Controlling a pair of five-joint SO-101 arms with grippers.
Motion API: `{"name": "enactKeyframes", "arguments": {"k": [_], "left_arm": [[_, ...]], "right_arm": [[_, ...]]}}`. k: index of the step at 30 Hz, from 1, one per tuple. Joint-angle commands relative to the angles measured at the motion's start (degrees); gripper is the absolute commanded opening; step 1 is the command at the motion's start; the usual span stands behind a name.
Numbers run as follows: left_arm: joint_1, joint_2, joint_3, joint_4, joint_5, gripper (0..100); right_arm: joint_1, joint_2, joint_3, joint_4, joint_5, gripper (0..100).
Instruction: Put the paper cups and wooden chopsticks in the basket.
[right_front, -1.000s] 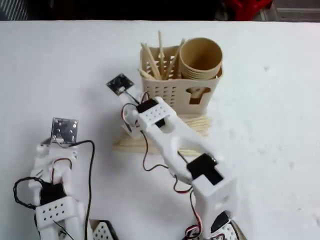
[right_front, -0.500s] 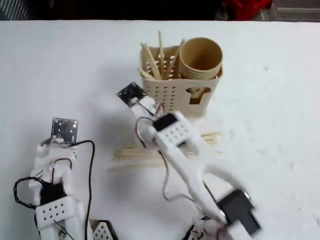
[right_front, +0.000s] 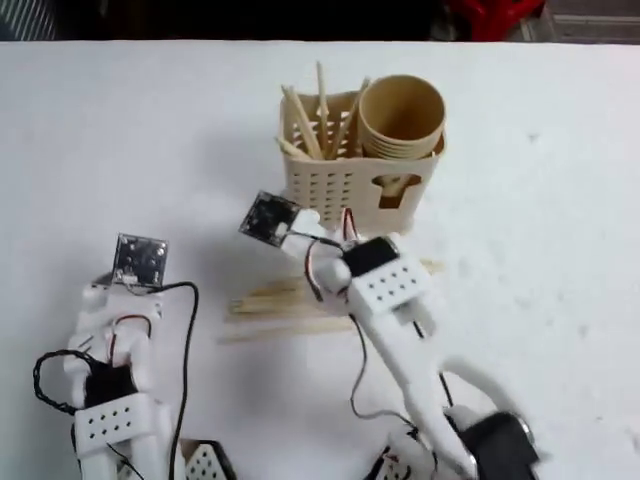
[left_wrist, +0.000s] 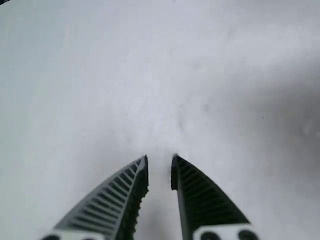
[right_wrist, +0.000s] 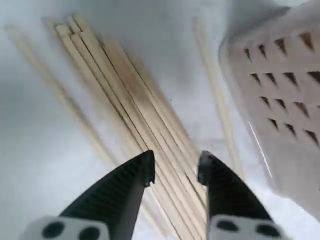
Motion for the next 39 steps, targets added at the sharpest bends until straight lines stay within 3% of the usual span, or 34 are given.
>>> {"name": "enactKeyframes", "arguments": {"k": [1, 9, 18, 23, 28, 39], "left_arm": [[0.75, -0.75, -1.49, -0.7, 0.35, 9], [0.75, -0.75, -1.49, -0.7, 0.35, 9], [0.75, -0.75, -1.49, -0.7, 0.35, 9], [0.75, -0.75, -1.49, -0.7, 0.35, 9], [0.75, -0.75, -1.49, -0.7, 0.35, 9], [0.75, -0.75, -1.49, -0.7, 0.35, 9]], "right_arm": [[0.57, 5.76, -5.1, -3.56, 3.69, 21.3], [2.86, 15.43, -7.3, -9.36, 6.07, 19.1], [9.45, 21.23, -7.3, -22.37, -2.9, 19.1], [9.01, 27.65, -8.44, -22.02, -2.64, 19.1], [9.36, 30.55, -14.07, -15.34, -2.81, 19.1], [6.9, 28.79, -13.98, -5.41, 0.79, 17.0]]}}
